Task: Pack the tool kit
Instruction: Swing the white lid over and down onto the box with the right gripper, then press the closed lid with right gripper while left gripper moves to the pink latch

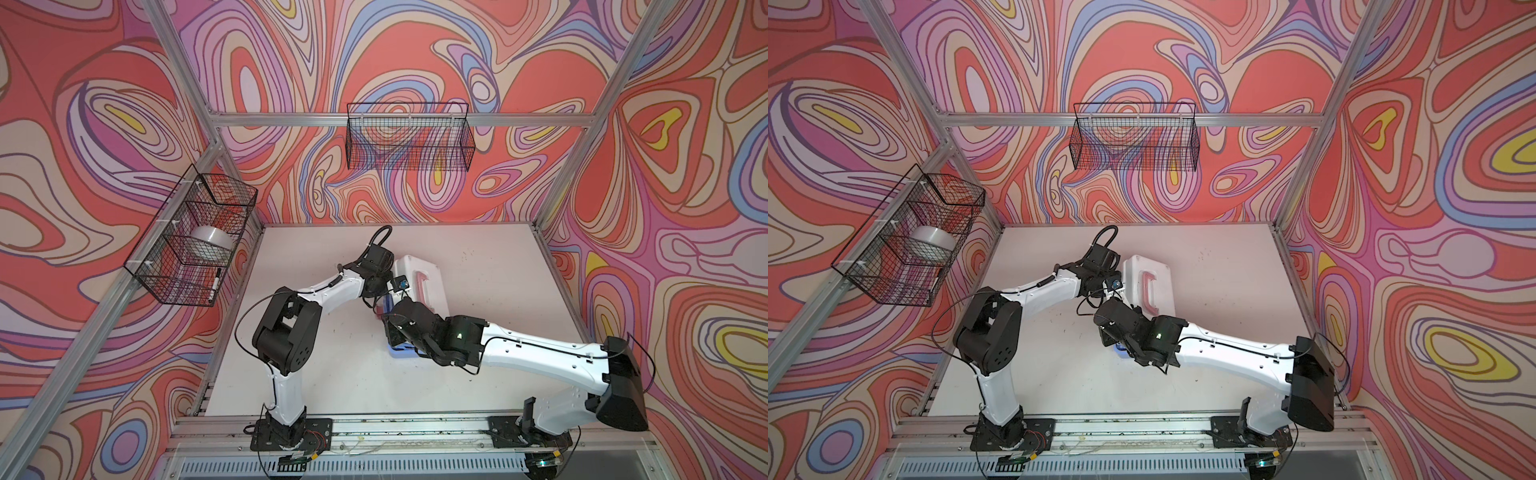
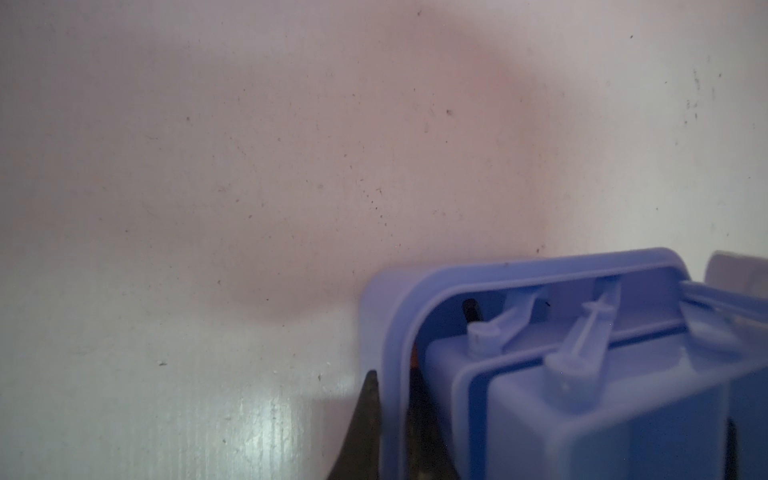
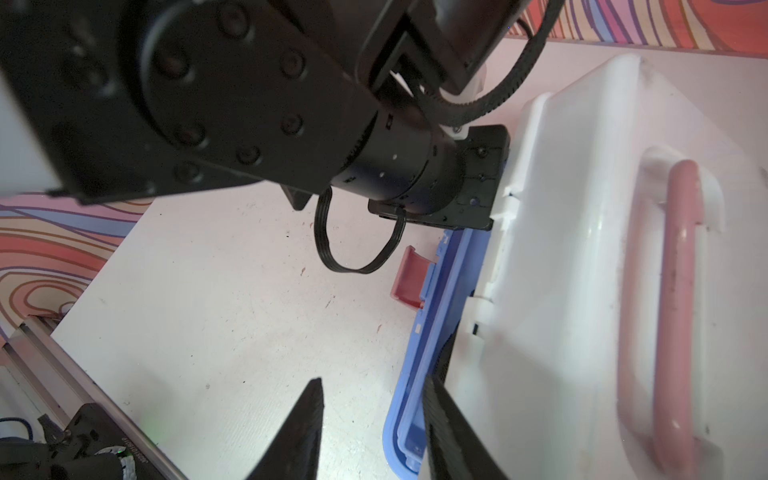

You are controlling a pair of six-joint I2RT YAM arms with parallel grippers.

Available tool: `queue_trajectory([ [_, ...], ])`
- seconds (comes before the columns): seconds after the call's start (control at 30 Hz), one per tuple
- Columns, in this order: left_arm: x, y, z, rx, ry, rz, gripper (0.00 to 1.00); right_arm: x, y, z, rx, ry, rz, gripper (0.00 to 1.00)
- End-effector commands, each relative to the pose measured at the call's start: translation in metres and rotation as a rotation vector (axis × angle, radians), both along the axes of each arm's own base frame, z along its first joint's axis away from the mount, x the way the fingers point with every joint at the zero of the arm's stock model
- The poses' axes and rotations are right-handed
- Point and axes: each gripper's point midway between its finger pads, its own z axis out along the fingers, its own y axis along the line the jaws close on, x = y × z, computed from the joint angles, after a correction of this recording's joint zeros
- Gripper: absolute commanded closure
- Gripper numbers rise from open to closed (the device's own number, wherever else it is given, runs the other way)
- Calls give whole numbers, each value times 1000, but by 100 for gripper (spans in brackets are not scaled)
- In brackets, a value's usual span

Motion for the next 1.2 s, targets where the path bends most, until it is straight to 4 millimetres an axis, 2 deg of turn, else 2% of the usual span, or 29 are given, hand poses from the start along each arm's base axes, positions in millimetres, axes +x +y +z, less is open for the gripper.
queue_trajectory([
  [0.0,10,1,47,11,-107,-21,77,2,-5,8,29,-26,-24,59],
  [0.03,10,3,50,21,-114,-20,64,2,-6,8,29,-28,-25,59],
  [0.1,11,7,55,33,-133,-14,56,2,-5,7,25,-29,-26,59],
  [0.23,10,11,65,42,-157,-8,50,3,-3,5,27,-26,-26,59],
  [0.4,11,14,71,63,-166,-11,49,5,-4,2,19,-33,-32,59],
  [0.63,3,41,87,131,-244,52,30,10,-11,-4,-31,-53,-66,60],
  [0.83,-21,54,90,81,-280,71,17,14,-19,0,-40,-65,-89,60],
  [1.03,-59,53,77,5,-199,8,19,21,-28,-17,-58,-31,-107,60],
  [1.17,-77,59,72,-46,-233,6,19,41,-36,-32,-17,23,-127,65],
])
